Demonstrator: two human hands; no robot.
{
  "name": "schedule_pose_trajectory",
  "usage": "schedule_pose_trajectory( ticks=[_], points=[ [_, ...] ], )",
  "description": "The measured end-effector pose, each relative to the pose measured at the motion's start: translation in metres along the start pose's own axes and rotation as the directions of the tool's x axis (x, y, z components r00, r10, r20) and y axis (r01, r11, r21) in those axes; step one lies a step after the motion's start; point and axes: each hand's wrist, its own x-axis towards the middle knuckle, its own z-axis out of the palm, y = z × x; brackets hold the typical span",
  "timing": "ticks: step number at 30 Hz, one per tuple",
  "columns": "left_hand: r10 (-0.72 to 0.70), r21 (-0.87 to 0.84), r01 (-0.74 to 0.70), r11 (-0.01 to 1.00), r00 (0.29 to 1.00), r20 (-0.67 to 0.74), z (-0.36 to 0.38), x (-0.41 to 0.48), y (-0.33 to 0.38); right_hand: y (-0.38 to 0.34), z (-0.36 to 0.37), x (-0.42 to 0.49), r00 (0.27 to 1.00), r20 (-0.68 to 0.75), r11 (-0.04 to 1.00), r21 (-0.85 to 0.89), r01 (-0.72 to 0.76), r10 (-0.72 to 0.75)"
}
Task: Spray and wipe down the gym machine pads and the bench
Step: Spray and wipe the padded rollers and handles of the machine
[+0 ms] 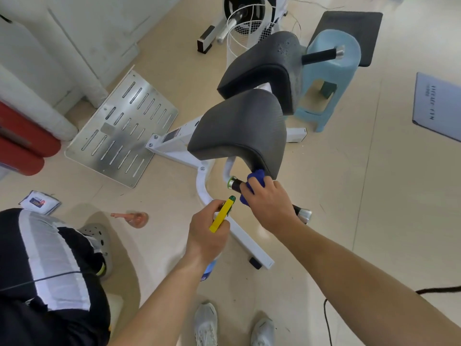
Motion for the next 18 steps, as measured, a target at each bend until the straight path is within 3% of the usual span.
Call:
schedule_pose_trajectory(
  ticks=[6,8,10,11,13,14,16,17,18],
  points=[
    [0.033,0.051,-0.033,0.998,0.999,0.010,-0.002,-0.001,0.013,0.027,-0.010,-0.028,0.996,0.072,0.998,0.031,-0.046,0.043],
    [0.051,0.066,-0.051,0.997,0.999,0.012,-0.005,0.000,0.017,0.039,-0.022,-0.035,0.984,0.147,0.981,0.153,-0.123,0.100],
    [0.071,0.073,-0.072,0.995,0.997,0.009,-0.007,0.000,0.021,0.065,-0.035,-0.038,0.930,0.310,0.899,0.321,-0.298,0.198],
    [0.083,0.071,-0.084,0.994,0.996,0.006,-0.007,0.000,0.024,0.081,-0.042,-0.040,0.873,0.424,0.806,0.414,-0.424,0.241],
    [0.101,0.062,-0.100,0.993,0.995,0.000,-0.008,0.001,0.029,0.109,-0.037,-0.049,0.753,0.600,0.455,0.609,-0.649,0.271],
    [0.104,0.059,-0.104,0.993,0.995,0.000,-0.007,0.002,0.031,0.114,-0.033,-0.054,0.693,0.679,0.261,0.643,-0.721,0.242],
    [0.110,0.057,-0.110,0.992,0.994,0.003,-0.004,0.005,0.033,0.109,-0.021,-0.055,0.590,0.800,-0.029,0.596,-0.803,0.106],
    [0.112,0.058,-0.112,0.992,0.994,0.006,-0.003,0.006,0.034,0.101,-0.015,-0.051,0.564,0.824,-0.099,0.567,-0.818,0.063],
    [0.110,0.057,-0.111,0.992,0.994,0.008,-0.001,0.007,0.034,0.094,-0.011,-0.044,0.554,0.830,-0.097,0.558,-0.824,0.065]
  ],
)
